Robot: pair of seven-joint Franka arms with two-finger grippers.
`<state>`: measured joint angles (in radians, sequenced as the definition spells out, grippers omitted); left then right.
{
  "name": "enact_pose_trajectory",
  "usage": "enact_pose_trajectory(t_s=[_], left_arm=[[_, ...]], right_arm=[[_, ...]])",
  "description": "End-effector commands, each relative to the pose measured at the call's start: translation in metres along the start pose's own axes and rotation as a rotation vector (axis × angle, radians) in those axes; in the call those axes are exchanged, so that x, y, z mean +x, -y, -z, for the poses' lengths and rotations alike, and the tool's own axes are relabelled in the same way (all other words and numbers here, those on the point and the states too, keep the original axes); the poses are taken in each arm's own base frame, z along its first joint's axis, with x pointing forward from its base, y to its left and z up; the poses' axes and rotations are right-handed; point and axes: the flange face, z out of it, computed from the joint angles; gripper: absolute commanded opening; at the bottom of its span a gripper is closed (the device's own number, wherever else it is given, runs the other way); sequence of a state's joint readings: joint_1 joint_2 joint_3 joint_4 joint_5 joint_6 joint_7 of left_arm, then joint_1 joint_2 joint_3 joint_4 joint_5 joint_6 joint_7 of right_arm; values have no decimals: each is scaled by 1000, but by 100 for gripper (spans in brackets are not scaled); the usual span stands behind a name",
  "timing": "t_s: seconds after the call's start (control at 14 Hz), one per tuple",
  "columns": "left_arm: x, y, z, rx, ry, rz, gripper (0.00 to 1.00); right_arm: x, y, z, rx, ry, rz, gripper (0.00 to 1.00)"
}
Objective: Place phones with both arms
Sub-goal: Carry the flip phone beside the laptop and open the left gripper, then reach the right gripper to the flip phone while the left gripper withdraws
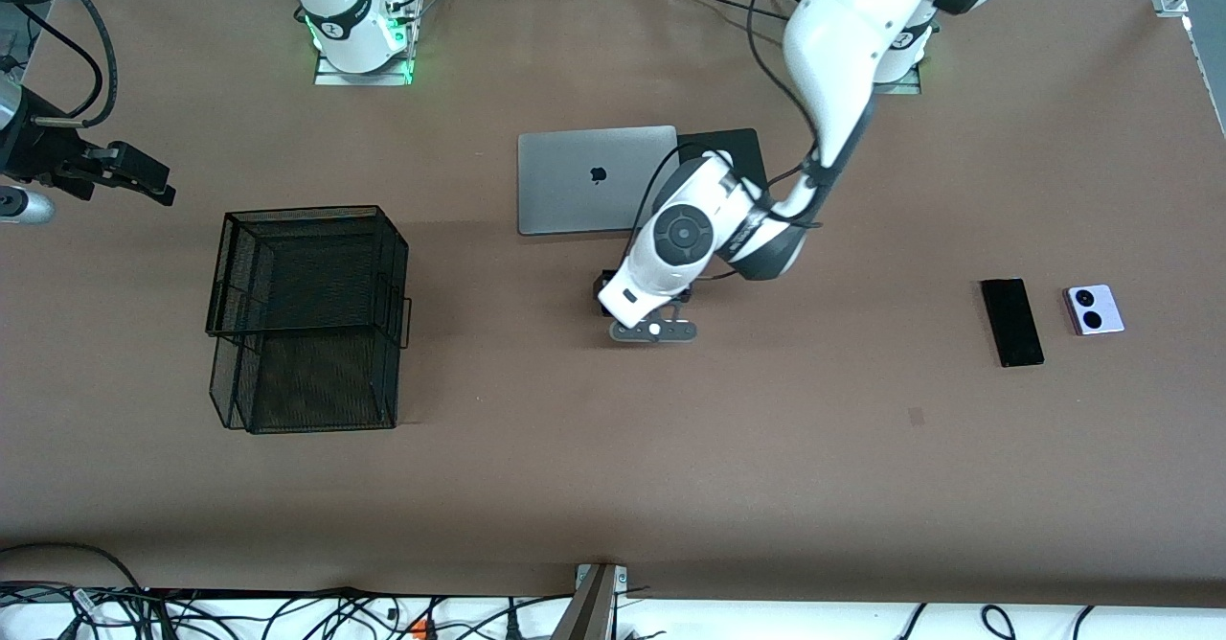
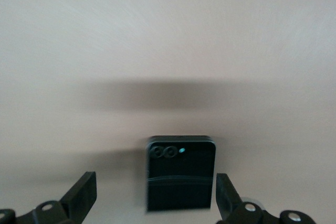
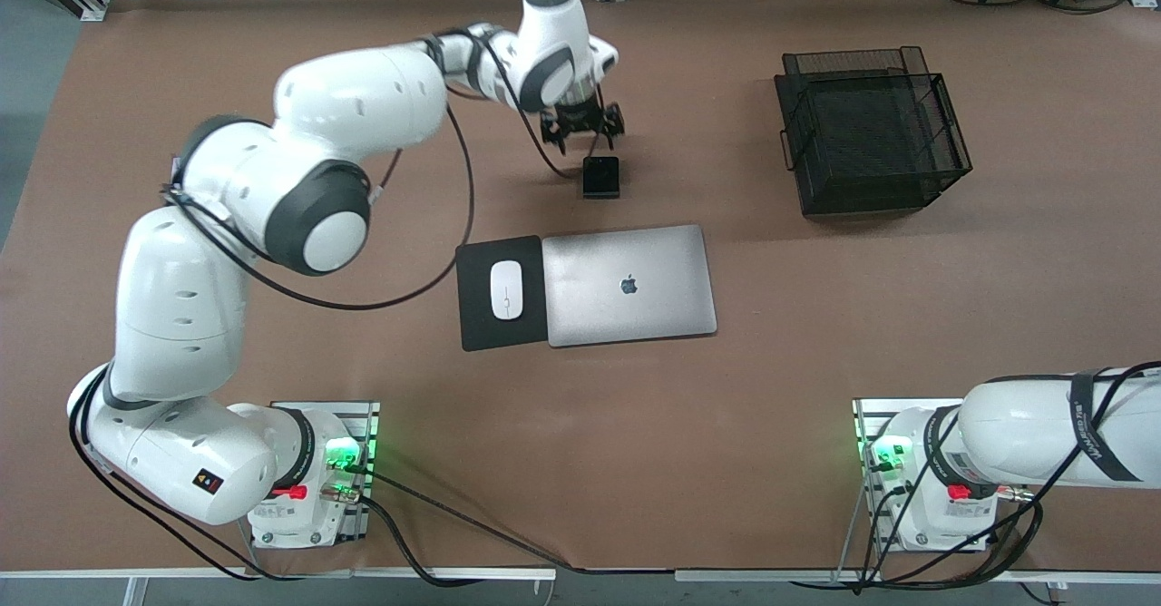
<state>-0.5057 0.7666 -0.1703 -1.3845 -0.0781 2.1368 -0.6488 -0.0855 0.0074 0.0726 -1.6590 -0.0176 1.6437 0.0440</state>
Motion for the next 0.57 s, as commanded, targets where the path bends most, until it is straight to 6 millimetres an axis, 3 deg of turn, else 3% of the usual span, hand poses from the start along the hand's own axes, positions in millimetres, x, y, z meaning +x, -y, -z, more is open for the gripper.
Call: enact_pose_trajectory(t_s=[0.0,0.21,0.36,0.5], left_arm=[[8,44,93,39,5,47,100],[-1,84,161,224,-9,30,100],[-14,103,213,327,-49,1,100],[-11,146,266,328,-59,-24,100]], right_arm=[[4,13,-1,15,-13,16,100],[12,45,-15,15,-18,59,100],[17,87,-24,24,-41,52,100],[15,144,-38,41,-38,-2,100]])
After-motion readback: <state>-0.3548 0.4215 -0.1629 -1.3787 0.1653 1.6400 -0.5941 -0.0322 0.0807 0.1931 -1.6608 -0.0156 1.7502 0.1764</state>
